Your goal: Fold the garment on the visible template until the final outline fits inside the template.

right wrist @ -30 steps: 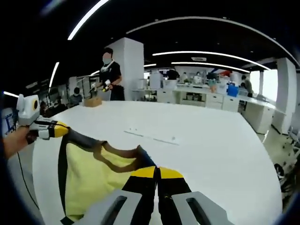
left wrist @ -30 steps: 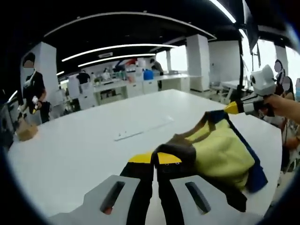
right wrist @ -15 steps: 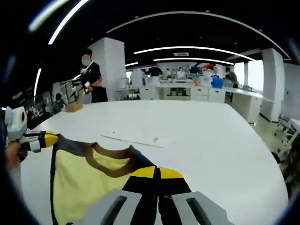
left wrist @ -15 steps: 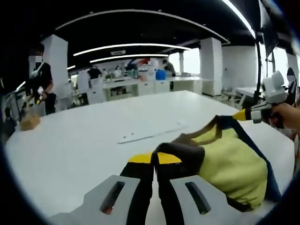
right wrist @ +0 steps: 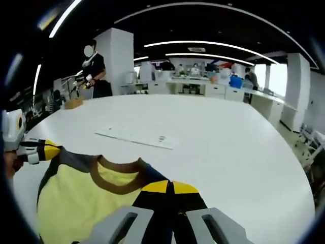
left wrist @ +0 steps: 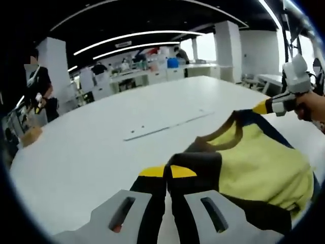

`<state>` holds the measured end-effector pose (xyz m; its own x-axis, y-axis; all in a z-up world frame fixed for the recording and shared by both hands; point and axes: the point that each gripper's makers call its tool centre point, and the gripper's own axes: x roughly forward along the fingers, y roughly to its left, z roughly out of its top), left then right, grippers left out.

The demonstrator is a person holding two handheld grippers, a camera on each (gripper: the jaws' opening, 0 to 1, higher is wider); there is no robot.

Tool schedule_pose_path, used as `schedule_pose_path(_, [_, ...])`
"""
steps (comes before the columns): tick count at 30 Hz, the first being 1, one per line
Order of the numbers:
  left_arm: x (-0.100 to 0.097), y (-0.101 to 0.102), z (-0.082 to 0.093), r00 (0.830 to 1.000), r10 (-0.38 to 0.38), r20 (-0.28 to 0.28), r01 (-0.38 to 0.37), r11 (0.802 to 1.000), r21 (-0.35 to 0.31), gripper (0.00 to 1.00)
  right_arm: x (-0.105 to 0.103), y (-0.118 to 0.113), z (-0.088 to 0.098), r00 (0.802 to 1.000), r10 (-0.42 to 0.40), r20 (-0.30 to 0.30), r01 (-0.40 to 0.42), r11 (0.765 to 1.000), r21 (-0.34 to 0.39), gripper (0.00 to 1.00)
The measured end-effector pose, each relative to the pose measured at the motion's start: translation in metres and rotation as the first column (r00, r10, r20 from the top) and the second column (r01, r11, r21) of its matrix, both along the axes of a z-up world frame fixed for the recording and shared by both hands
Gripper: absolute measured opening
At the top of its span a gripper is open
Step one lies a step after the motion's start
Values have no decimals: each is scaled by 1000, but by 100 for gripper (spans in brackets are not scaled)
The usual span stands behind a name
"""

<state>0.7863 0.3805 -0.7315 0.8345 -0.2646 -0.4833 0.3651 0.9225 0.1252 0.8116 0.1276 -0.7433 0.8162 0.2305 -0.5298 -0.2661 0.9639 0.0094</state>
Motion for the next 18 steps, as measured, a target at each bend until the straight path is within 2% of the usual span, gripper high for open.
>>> schedule_pose_path(6, [3,4,-15,999,27,-47,-27,1000,4,0,5,-4,-14,999,-33,-33,34,999,16,0])
schedule_pose_path(7, [3,4,-17,998,34,-58,-35,999,-14,0,5,-4,-16,999,-34,-40,35,999,21,0])
schedule_pose_path(13, [3,7,-16,998,27,-54,-27,1000,1,0,2,-2,-17,997,-38,-67,41,998,55,0])
schedule_pose_path(15, [2,8,-13,999,21,-48,-21,1000,0,1,2,4,-15,998,-21,-65,29,993,115,5])
schedule_pose_path(18, [-1,11,-8,999,20,-38,-20,1000,2,7,-3,10,-12,998,8,-69,-1,995,102,20])
